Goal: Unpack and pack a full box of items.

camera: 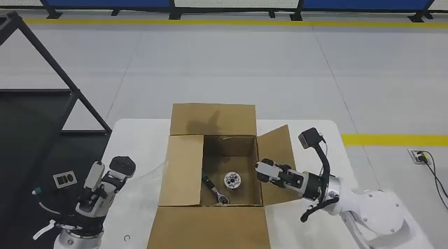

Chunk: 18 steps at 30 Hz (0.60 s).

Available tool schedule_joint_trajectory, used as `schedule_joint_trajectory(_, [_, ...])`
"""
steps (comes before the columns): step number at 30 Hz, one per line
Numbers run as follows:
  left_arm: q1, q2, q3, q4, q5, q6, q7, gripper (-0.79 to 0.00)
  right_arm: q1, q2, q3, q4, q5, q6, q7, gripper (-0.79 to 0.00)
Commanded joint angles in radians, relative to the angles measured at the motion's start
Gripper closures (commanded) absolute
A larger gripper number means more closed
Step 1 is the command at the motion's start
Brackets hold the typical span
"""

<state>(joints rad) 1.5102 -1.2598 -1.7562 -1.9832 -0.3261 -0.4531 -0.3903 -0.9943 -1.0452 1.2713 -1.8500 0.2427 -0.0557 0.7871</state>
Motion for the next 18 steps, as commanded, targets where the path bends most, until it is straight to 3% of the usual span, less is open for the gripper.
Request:
schedule_joint_trajectory(1, [-0.001,0.0,0.001,0.0,0.0,0.0,0.0,-0.785,0.0,0.0,0.0,0.0,0.0,0.0,0.0,-0.785])
schedule_joint_trajectory(9, [-0.002,0.0,0.008,-0.005,-0.002,0.015,-0.001,-0.785,0.023,-0.003,-0.037,-0.058,-0.05,-0.03,0.018,-0.785])
schedule_joint_trajectory(13, [-0.019,0.002,-0.002,-0.006,0.0,0.042,0.008,-0.785,0.149,-0.021,-0.145,-0.08,-0.133,0.037,0.025,-0.785])
schedule_joint_trajectory(18, [-0.014,0.005,-0.046,0.003,0.003,0.05,0.028,-0.785,0.358,-0.064,-0.309,0.028,-0.146,0.13,0.047,-0.785])
